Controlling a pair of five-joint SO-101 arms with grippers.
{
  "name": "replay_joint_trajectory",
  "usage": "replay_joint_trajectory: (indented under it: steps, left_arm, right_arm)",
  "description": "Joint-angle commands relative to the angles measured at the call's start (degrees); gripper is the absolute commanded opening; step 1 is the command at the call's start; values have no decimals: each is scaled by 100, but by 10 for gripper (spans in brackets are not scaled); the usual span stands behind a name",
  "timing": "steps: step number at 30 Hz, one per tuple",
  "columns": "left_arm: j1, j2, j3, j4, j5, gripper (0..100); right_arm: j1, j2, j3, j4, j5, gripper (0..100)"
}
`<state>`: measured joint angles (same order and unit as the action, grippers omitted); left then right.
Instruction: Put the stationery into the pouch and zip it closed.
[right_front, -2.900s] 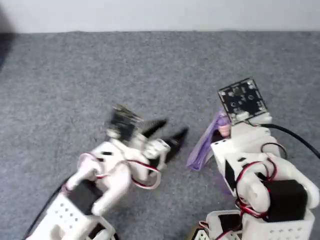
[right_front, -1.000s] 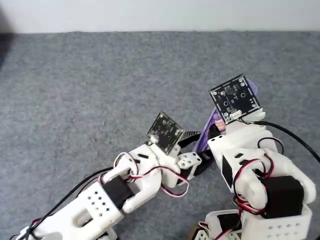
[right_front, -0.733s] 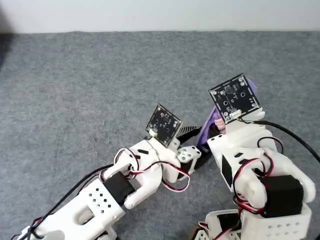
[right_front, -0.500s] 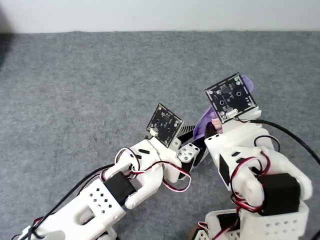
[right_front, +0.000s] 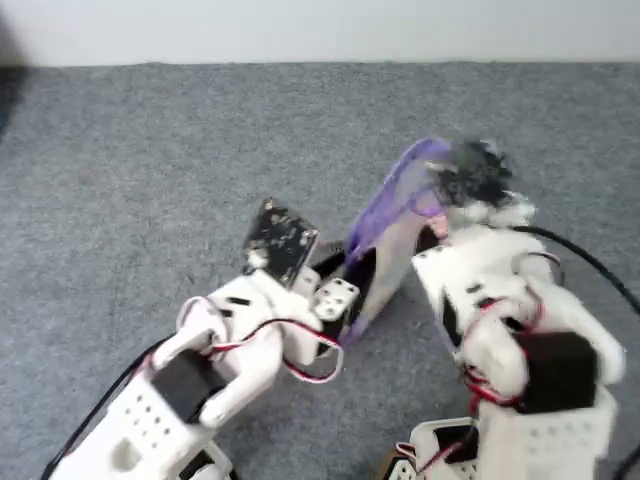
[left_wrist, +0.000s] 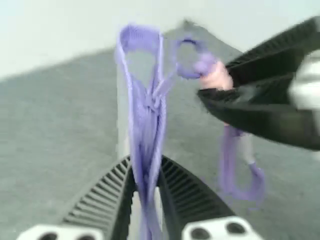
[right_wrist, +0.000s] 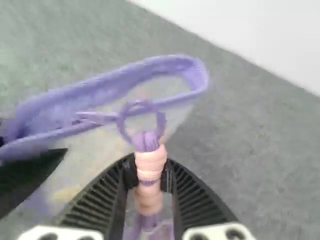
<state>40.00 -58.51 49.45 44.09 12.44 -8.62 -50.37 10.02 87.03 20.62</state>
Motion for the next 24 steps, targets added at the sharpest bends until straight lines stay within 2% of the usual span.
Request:
replay_joint_trajectory:
  steps: [1, 4, 8, 14, 20, 24]
  left_arm:
    - [-475, -580, -453, 273, -571, 11]
    - [-633, -818, -418, 677, -870, 11]
    - [-510, -1081, -400, 1090, -844, 11]
    - [-202, -1433, -400, 1240, -686, 11]
    - [-211, -1767, -391, 1503, -686, 11]
    - [-211, -2004, -391, 1758, -686, 11]
  right_arm:
    - [-4, 48, -176, -259, 53, 8]
    - [4, 57, -158, -259, 26, 8]
    - [4, 57, 62, -470, 44, 8]
    - [198, 57, 941, -1604, 62, 8]
    - [857, 57, 1960, -2844, 475, 8]
    - [1138, 57, 2251, -3240, 589, 8]
